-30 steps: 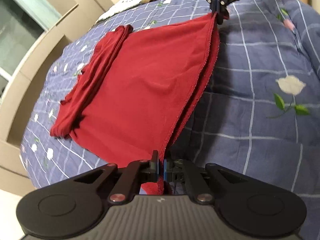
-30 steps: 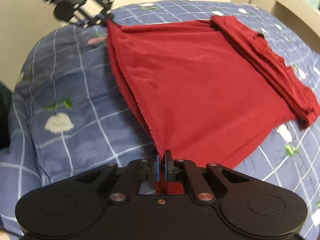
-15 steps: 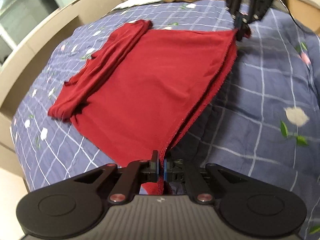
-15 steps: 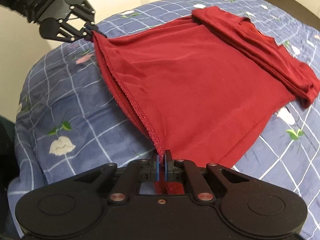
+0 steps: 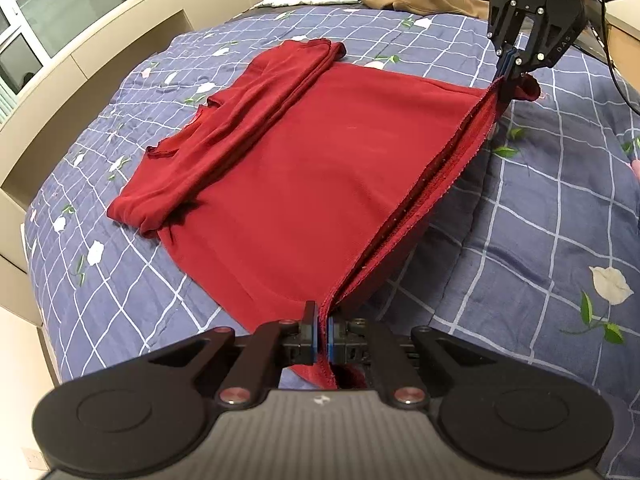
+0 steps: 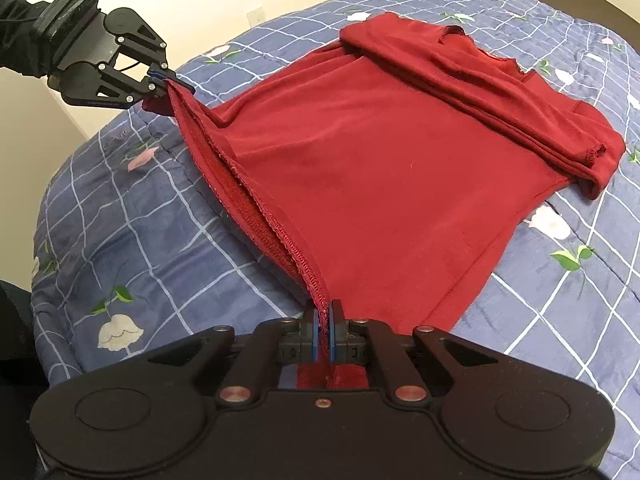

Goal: Fold small clothes
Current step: 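Lift the side edge with both grippers and fold it over the body, then carry the held side edge with both grippers across and lay it down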

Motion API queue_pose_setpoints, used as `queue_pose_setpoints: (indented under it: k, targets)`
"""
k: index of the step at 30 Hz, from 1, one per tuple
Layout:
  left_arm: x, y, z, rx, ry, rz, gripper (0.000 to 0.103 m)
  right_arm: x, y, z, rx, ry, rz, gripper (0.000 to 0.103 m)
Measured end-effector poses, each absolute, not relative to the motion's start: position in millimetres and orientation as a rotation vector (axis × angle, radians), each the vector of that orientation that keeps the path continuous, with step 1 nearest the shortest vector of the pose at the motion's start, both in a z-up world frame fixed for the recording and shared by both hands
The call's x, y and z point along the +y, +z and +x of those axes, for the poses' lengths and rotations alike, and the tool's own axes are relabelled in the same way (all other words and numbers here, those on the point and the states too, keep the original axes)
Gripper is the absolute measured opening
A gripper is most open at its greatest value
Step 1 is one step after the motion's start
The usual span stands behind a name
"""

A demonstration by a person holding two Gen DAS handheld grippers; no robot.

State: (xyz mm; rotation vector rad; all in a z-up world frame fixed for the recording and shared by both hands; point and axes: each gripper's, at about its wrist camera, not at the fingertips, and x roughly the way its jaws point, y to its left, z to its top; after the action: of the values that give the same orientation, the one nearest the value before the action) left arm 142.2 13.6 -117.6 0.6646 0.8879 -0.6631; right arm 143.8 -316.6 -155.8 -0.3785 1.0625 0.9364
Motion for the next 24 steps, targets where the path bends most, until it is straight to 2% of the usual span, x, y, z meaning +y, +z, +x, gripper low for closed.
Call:
queue_pose_setpoints:
  k: [10,24]
  targets:
    - [21,-88,183,0.914,-0.604,0.528,0.003,-322,-125,174,1.023,0.926,-0.352,0.004]
    - [23,-25,346,0.891,-0.505,0.430,0.003,-324,-71,335,0.870,0.844,-0.404,0.004]
